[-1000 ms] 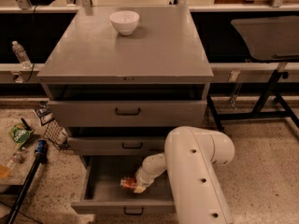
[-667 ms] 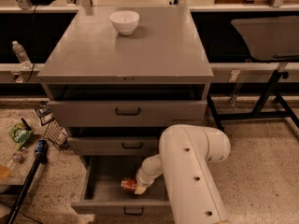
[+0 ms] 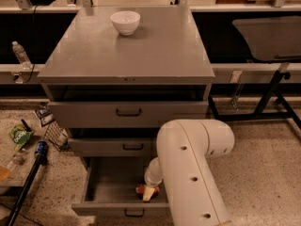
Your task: Place coke can into top drawer
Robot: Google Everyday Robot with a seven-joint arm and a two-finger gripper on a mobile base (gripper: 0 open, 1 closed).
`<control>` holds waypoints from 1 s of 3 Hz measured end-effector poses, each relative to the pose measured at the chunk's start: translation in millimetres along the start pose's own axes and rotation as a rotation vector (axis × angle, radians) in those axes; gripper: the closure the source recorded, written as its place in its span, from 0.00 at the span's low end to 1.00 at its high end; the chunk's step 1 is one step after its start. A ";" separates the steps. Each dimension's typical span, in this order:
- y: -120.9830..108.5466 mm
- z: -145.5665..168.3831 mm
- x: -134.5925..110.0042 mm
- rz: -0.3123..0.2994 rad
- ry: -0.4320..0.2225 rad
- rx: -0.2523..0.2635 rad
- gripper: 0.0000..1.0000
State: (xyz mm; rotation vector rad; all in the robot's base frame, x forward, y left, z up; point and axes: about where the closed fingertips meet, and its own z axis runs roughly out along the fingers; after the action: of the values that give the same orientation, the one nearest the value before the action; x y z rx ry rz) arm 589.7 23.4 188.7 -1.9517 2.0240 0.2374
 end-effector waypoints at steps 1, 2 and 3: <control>-4.7 -29.7 16.7 0.054 0.000 0.048 0.07; 2.8 -77.4 34.2 0.108 -0.066 0.125 0.30; 25.6 -137.7 51.9 0.132 -0.125 0.171 0.54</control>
Offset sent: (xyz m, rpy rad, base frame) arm -0.0409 -0.1402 0.1194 0.1884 -0.1707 -0.2987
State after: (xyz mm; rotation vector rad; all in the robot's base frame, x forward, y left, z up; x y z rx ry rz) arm 547.9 -70.1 297.3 -1.6624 2.0219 0.2039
